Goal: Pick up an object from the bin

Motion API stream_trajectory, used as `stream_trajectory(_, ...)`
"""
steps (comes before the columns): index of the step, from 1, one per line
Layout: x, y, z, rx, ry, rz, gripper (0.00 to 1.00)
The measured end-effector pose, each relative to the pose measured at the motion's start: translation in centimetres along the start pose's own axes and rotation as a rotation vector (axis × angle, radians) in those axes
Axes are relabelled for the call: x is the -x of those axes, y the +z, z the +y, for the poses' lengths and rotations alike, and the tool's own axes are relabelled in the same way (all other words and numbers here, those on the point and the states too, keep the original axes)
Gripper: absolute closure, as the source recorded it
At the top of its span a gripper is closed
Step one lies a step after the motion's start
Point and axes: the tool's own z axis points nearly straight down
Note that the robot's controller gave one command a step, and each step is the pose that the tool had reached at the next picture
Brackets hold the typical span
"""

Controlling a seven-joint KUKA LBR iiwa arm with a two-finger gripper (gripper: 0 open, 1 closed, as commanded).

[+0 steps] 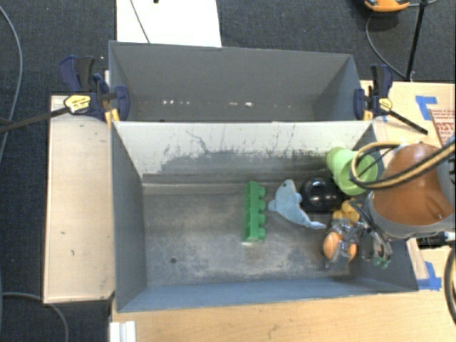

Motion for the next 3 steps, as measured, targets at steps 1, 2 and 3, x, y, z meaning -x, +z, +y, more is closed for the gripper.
stream_trajectory(1, 0.0, 0.0, 0.0, 0.0, -0.001, 0.0, 1.0)
stream_trajectory(2, -0.1, -0.4, 0.0, 0.0, -0.001, 0.001, 1.0)
stream_trajectory(3, -0.2, -1.9, 0.0, 0.0, -0.002, 0.003, 1.0)
